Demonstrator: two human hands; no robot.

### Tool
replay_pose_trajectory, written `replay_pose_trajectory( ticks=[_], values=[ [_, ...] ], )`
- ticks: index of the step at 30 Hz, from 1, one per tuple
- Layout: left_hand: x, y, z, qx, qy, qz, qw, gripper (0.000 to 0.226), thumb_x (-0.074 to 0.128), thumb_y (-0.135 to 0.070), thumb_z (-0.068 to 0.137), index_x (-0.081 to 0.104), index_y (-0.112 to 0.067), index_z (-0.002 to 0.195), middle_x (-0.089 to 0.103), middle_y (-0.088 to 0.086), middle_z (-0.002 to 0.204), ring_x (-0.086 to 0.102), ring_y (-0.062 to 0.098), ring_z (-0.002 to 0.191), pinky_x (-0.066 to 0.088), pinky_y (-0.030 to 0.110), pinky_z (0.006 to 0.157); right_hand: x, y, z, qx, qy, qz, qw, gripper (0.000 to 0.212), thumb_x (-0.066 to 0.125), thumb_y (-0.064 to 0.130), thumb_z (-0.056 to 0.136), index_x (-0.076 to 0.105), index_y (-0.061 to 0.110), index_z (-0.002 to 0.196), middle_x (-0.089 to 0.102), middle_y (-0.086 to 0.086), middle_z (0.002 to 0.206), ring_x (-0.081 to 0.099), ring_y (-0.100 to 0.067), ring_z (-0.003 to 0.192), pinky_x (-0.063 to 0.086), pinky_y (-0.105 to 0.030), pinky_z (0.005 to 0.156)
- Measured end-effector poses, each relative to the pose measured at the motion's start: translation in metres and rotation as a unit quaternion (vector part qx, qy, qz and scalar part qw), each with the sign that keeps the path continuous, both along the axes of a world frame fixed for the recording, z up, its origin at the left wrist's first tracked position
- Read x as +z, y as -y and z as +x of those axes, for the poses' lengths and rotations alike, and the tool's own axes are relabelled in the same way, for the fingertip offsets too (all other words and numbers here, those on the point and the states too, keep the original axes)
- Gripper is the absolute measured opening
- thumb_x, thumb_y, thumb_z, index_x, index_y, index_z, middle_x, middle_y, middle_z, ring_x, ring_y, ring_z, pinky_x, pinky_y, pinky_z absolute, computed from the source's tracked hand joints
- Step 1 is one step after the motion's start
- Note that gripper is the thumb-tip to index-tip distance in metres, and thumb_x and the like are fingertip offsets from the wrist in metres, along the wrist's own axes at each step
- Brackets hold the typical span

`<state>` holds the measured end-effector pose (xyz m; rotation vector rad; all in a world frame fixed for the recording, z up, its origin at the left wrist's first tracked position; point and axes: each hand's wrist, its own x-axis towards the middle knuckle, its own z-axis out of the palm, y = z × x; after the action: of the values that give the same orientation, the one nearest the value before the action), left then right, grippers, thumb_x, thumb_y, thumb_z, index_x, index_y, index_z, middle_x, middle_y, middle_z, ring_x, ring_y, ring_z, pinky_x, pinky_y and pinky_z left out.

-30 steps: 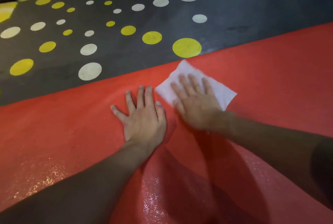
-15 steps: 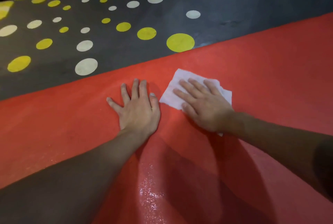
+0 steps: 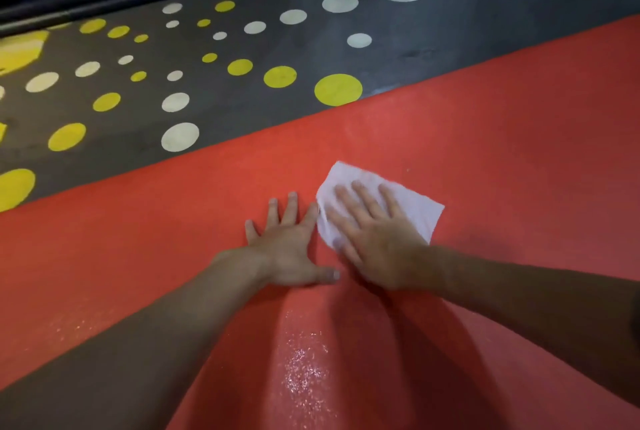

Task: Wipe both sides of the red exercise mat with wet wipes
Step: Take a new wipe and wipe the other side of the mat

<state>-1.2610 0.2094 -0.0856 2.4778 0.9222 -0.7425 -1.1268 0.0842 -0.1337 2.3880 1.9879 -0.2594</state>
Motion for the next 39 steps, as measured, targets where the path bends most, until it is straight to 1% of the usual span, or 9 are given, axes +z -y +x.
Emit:
replay_pose_trajectory(
  ticks=[3,7,12,17,22,26,31,36,39],
  values=[
    [-0.003,0.007,-0.004,-0.013,-0.020,0.005,1.000,0.129,0.071,-0.071,0.070,-0.023,-0.034,0.151,-0.040,-0.002,0.154,-0.033,0.030,0.143,-0.006,0.065,0.115,-0.002,0.022,0.015,0.098,0.009,-0.015,0.995,0.058,0.021,0.049,0.098,0.033,0.031,0.152,0.025,-0.004,0.162,0.023,-0.030,0.149,0.017,-0.056,0.118],
    [-0.003,0.011,-0.001,0.003,-0.014,0.022,1.000,0.128,0.073,-0.067,0.071,-0.020,-0.033,0.152,-0.036,-0.002,0.157,-0.029,0.030,0.146,-0.002,0.065,0.115,0.000,0.015,0.028,-0.120,0.014,0.002,0.993,0.071,-0.004,0.053,0.089,0.011,0.035,0.157,0.003,0.001,0.166,0.000,-0.024,0.153,0.000,-0.052,0.121],
    [0.007,0.035,-0.014,-0.046,-0.053,0.005,0.998,0.137,0.076,-0.067,0.067,-0.023,-0.026,0.152,-0.038,-0.002,0.155,-0.029,0.030,0.145,0.001,0.062,0.118,-0.004,0.053,-0.010,0.089,-0.012,-0.005,0.996,0.057,0.021,0.048,0.098,0.030,0.034,0.153,0.023,-0.002,0.163,0.020,-0.026,0.150,0.014,-0.053,0.120],
    [0.005,0.048,-0.028,-0.063,-0.048,0.028,0.996,0.144,0.081,-0.063,0.062,-0.025,-0.023,0.152,-0.039,0.000,0.155,-0.028,0.029,0.146,0.001,0.061,0.118,0.000,0.047,0.000,-0.124,0.014,0.015,0.992,0.070,0.003,0.051,0.092,0.019,0.029,0.157,0.013,-0.004,0.165,0.008,-0.027,0.152,0.003,-0.053,0.121],
    [0.008,0.058,-0.028,-0.061,-0.054,0.028,0.996,0.135,0.078,-0.059,0.071,-0.022,-0.020,0.153,-0.035,0.002,0.157,-0.025,0.032,0.147,0.004,0.062,0.118,-0.001,0.088,-0.020,0.093,0.006,-0.002,0.996,0.057,0.022,0.047,0.099,0.034,0.030,0.152,0.027,-0.004,0.161,0.025,-0.027,0.148,0.019,-0.053,0.119],
    [0.011,0.075,-0.046,-0.092,-0.094,0.000,0.991,0.147,0.080,-0.067,0.062,-0.029,-0.024,0.150,-0.045,0.000,0.151,-0.035,0.031,0.142,-0.003,0.063,0.117,0.000,0.081,-0.002,-0.118,0.019,0.013,0.993,0.068,0.005,0.050,0.094,0.020,0.027,0.157,0.013,-0.004,0.165,0.011,-0.026,0.152,0.004,-0.051,0.121],
    [0.011,0.090,-0.050,-0.081,-0.076,0.019,0.994,0.143,0.082,-0.058,0.066,-0.026,-0.021,0.152,-0.041,0.003,0.154,-0.030,0.034,0.144,0.002,0.065,0.116,-0.001,0.123,-0.044,0.095,0.009,-0.005,0.995,0.057,0.028,0.045,0.097,0.037,0.027,0.151,0.029,-0.006,0.160,0.028,-0.028,0.147,0.023,-0.054,0.117],
    [0.012,0.110,-0.065,-0.094,-0.100,-0.003,0.991,0.148,0.080,-0.065,0.062,-0.031,-0.021,0.148,-0.047,0.001,0.149,-0.037,0.033,0.140,-0.003,0.066,0.115,-0.003,0.120,-0.012,-0.128,0.018,0.020,0.991,0.066,0.006,0.049,0.096,0.019,0.026,0.157,0.013,-0.004,0.165,0.009,-0.027,0.152,0.001,-0.050,0.120],
    [0.009,0.118,-0.066,-0.086,-0.092,0.016,0.992,0.148,0.081,-0.063,0.062,-0.030,-0.020,0.149,-0.046,0.003,0.150,-0.035,0.034,0.141,-0.001,0.068,0.114,-0.002,0.146,-0.072,0.026,0.012,0.006,1.000,0.061,0.021,0.048,0.099,0.029,0.023,0.154,0.022,-0.010,0.162,0.018,-0.031,0.150,0.012,-0.055,0.118]
  ],
)
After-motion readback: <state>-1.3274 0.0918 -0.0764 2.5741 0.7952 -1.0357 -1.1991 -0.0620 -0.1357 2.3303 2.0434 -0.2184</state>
